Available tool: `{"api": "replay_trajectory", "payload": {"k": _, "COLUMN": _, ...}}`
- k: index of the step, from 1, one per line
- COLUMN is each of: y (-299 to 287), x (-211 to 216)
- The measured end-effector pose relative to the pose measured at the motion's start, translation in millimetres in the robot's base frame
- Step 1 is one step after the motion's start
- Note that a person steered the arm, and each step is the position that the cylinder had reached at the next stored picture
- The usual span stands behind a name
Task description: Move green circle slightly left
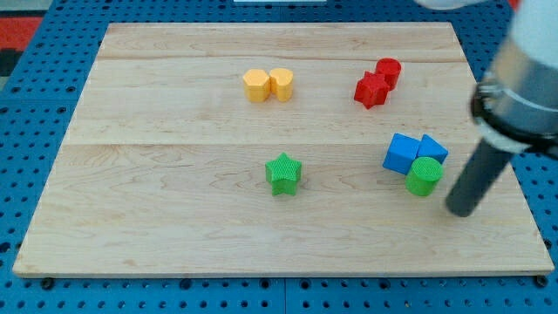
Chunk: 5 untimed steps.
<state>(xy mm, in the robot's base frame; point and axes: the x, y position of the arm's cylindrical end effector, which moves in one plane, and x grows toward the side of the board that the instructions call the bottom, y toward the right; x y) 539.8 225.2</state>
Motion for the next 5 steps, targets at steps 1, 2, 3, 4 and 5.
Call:
{"api": "replay_trajectory", "payload": {"k": 1, "y": 7.0, "x": -38.3}}
{"api": "replay_trajectory", "payload": {"k": 2, "y": -15.3, "x": -46.9}}
{"api": "replay_trajectory", "payload": {"k": 3, "y": -19.5, "x": -34.3}}
{"api": "replay_trajectory", "payload": {"k": 4, "y": -22.9, "x": -23.5}}
{"api": "replay_trajectory", "payload": {"k": 5, "y": -48.0, "x": -23.5}}
